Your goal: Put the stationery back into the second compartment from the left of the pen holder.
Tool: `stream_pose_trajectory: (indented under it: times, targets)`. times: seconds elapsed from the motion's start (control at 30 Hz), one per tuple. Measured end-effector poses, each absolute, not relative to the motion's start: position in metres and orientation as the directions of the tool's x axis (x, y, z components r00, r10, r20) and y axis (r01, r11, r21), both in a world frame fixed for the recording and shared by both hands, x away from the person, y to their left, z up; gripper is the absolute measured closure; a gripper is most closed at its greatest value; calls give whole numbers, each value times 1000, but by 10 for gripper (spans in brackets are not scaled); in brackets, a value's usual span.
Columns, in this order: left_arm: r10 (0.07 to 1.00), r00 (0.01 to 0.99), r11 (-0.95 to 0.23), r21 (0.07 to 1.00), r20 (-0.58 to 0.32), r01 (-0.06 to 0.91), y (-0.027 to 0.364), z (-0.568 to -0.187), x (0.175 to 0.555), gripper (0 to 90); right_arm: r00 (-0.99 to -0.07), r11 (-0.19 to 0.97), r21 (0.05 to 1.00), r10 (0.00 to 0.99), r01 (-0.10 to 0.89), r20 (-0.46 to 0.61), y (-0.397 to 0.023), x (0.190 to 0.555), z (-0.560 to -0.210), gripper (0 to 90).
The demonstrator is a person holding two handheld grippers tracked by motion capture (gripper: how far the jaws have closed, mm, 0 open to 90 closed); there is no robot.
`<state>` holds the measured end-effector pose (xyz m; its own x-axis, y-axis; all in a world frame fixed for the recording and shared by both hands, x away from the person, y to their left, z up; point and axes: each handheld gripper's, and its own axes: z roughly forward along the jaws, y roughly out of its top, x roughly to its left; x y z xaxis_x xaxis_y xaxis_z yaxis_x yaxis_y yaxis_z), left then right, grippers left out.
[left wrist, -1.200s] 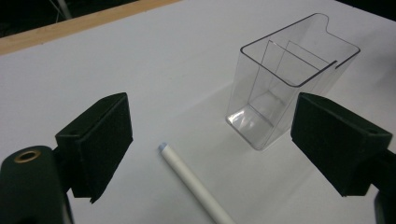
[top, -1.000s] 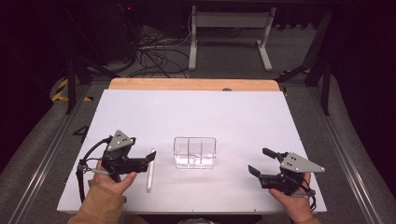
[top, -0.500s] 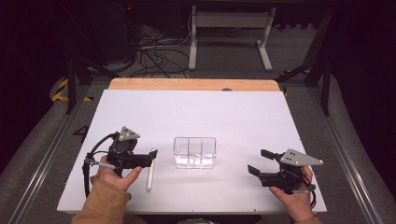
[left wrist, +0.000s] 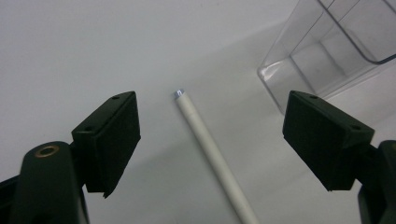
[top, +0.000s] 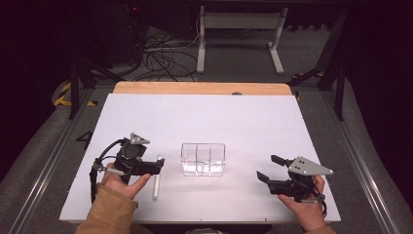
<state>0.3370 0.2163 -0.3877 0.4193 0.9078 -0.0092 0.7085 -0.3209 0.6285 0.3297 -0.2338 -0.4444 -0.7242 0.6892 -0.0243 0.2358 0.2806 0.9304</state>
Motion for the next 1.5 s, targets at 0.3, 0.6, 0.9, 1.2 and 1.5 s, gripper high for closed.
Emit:
stream_pose_trajectory:
  times: [0.3,0.6,0.9,1.2,1.5]
  targets:
    - [912,406,-318,527,-57,788,213,-396,347,301,-698,278,934,715,224,-45,-234,327,-440,205]
    - [923,364,-266,477,-124,838,215,-406,362,334,-705,279,933,708,225,-42,-233,327,-440,201]
    - [932,311,-206,439,-183,874,218,-417,373,388,-707,277,935,706,224,-40,-234,327,-440,201]
    - [944,275,-184,404,-180,896,214,-427,379,472,-714,275,937,699,217,-40,-234,327,-440,201]
    - [950,257,-180,363,-176,914,212,-437,384,575,-714,274,937,699,217,-39,-236,327,-441,199]
